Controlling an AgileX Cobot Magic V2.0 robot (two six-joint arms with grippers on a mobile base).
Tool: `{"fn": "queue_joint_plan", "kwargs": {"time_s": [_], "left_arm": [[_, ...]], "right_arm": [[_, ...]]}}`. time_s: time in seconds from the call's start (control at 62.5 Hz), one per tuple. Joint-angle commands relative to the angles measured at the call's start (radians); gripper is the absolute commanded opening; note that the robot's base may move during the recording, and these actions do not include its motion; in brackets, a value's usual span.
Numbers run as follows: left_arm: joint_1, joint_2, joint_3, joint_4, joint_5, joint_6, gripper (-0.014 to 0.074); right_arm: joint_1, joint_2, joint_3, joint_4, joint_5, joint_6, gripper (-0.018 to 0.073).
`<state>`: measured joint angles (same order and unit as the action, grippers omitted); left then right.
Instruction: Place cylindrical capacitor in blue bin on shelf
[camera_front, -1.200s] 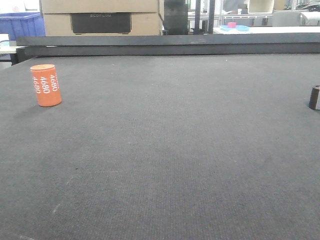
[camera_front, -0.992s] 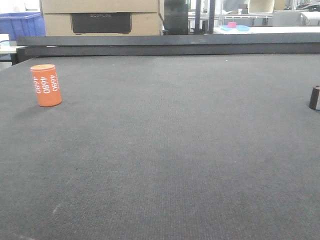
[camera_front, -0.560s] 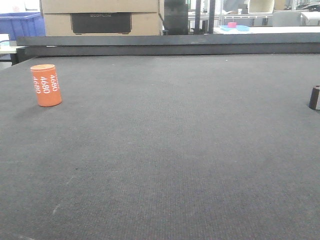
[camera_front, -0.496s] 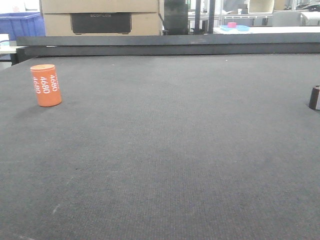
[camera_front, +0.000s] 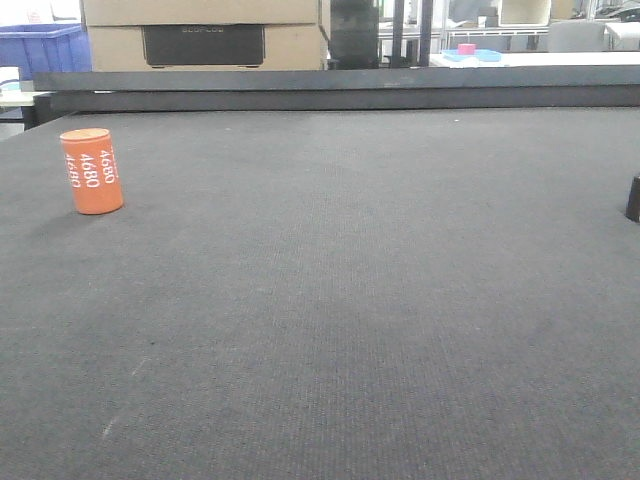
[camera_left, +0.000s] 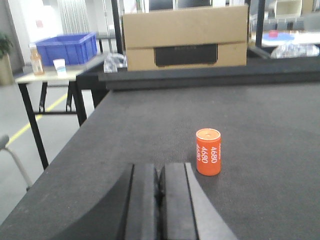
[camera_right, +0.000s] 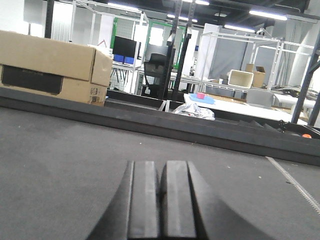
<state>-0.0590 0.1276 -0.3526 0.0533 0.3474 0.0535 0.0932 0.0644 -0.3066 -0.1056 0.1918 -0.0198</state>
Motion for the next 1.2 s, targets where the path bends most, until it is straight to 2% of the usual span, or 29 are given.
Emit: {"fn": "queue_joint_plan", "kwargs": {"time_s": [0.0, 0.256, 0.432, 0.528, 0.672, 0.864, 0.944, 1.184], "left_arm": [[0.004, 0.103, -0.083, 0.003, 0.032, -0.003, -0.0111], [0.004, 0.458, -0.298, -0.001, 0.04, -0.003, -0.0111], [0.004, 0.667, -0.426, -0.053, 0.136, -0.003, -0.0111], [0.004, 0.752, -0.474, -0.114, 0.15, -0.003, -0.0111], [0.004, 0.822, -0.49, -0.186, 0.133, -0.003, -0.0111], [0.004, 0.837, -0.49, -0.191, 0.145, -0.003, -0.0111], [0.004, 0.837, -0.49, -0.191, 0.145, -0.003, -0.0111], [0.004, 0.837, -0.49, -0.191, 0.207, -0.005, -0.0111]], "right_arm": [[-0.003, 0.087, -0.083, 0.003, 0.051, -0.008, -0.0166], [-0.003, 0.417, -0.246, 0.094, 0.064, -0.008, -0.0166], [-0.003, 0.657, -0.375, 0.138, 0.204, -0.008, -0.0166], [-0.003, 0.787, -0.445, 0.145, 0.288, -0.008, -0.0166], [-0.003, 0.919, -0.496, 0.145, 0.293, -0.008, -0.0166], [-0.003, 1.011, -0.502, 0.213, 0.278, -0.008, -0.0166], [-0.005, 1.046, -0.514, 0.21, 0.249, -0.008, -0.0164], [-0.09, 1.272, -0.765, 0.214, 0.483, 0.002, -0.0164]]}}
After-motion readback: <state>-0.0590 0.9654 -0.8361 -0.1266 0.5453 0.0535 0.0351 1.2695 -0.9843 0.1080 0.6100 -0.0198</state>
